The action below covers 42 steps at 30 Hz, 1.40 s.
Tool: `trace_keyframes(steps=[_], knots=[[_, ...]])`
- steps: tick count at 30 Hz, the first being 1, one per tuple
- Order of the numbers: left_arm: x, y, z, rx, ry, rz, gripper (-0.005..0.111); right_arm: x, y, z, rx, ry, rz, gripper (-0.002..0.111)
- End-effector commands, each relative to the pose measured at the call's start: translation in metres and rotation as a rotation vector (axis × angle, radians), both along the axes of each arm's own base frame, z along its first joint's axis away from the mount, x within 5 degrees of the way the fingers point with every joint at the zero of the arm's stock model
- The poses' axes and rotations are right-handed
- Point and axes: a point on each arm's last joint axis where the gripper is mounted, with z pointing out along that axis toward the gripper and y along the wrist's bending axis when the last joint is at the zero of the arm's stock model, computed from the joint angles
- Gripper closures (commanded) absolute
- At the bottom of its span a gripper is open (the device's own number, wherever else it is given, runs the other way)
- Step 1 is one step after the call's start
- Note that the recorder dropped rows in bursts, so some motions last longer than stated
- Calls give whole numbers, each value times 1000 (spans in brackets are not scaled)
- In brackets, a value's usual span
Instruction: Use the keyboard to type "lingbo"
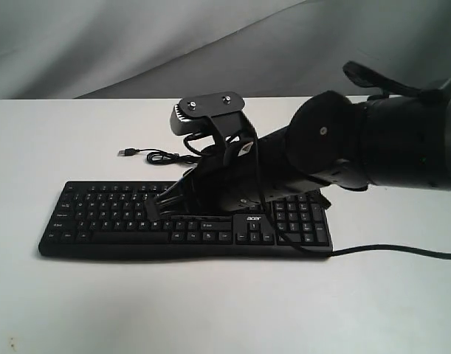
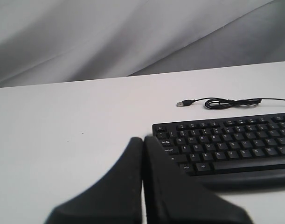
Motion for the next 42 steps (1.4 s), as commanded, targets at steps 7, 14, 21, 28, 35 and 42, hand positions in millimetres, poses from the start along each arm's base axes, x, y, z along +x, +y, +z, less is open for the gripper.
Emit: trace_keyframes(steps=[7,14,21,28,35,42], knots=[[0,0,-1,-11,-5,2,106,32,24,-4,32,-7,-20,108],[0,0,-1,-11,-5,2,106,79,39,-25,-127,133,-91,108],[0,0,-1,-11,-5,2,106,84,42,-40,-165,150,-81,108],[0,0,-1,-11,-5,2,106,86,42,-54,-188,155,-88,108],[0,0,-1,-11,-5,2,106,87,43,-60,-194,159,-90,108],[0,0,-1,-11,-5,2,106,87,45,-62,-176,164,-96,108]])
